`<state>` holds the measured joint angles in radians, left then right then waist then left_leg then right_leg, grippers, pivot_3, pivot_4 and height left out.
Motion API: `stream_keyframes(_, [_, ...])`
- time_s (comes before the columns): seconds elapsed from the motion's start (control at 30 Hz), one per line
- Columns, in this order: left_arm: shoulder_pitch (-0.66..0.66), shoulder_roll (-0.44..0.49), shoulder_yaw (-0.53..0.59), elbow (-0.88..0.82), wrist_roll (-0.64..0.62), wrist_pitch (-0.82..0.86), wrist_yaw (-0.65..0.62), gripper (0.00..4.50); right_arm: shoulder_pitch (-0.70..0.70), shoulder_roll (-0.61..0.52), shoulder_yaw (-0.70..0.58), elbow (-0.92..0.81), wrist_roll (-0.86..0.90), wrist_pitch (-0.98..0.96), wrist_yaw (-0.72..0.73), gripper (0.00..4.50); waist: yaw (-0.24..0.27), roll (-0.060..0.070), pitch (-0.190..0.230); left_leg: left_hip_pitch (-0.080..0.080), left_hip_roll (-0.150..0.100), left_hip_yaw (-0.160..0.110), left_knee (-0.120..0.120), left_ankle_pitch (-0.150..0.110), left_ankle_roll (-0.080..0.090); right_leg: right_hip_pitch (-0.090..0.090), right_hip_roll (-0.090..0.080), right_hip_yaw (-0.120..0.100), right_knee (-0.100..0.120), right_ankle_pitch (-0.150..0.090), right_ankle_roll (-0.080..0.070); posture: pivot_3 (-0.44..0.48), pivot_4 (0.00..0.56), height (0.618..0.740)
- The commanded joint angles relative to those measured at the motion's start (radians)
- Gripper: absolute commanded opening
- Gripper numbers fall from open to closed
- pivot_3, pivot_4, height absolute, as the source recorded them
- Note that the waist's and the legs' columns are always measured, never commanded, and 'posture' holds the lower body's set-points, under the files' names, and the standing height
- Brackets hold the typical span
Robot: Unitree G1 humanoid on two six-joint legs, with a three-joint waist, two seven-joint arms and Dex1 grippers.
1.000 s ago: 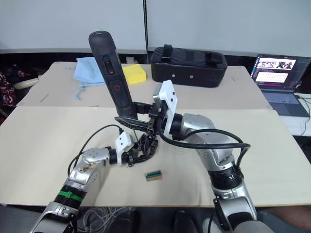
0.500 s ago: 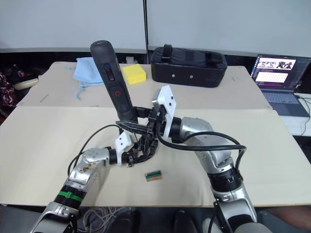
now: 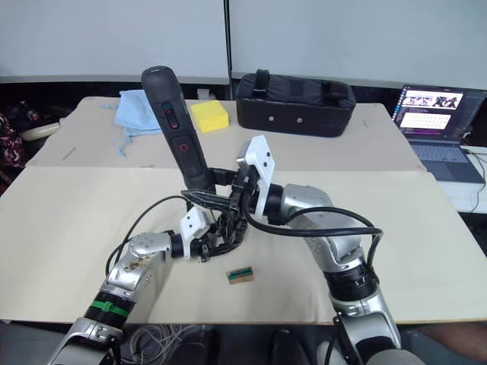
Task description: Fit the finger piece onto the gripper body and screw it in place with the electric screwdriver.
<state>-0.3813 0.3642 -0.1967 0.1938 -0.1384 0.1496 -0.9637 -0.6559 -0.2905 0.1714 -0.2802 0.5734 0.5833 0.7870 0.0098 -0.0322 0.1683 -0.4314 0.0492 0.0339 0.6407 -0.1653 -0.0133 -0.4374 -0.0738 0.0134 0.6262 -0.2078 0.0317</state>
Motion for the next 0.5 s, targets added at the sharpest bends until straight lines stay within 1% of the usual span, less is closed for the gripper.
stream_keyframes(0.03, [0.028, 0.001, -0.045, 0.010, 0.013, 0.026, -0.018, 2.28, -0.041, 0.008, -0.042, -0.048, 0.038, -0.022, 0.011, 1.90, 0.000, 0.000, 0.000, 0.000, 0.000, 0.000, 0.000, 0.000, 0.000, 0.000, 0.000, 0.000, 0.000, 0.000, 0.000, 0.000, 0.150, 0.740])
stream_keyframes(0.5, [0.019, -0.002, -0.048, 0.023, 0.015, 0.025, -0.019, 2.28, -0.061, 0.000, -0.061, -0.057, 0.069, 0.000, 0.001, 1.90, 0.000, 0.000, 0.000, 0.000, 0.000, 0.000, 0.000, 0.000, 0.000, 0.000, 0.000, 0.000, 0.000, 0.000, 0.000, 0.000, 0.150, 0.740])
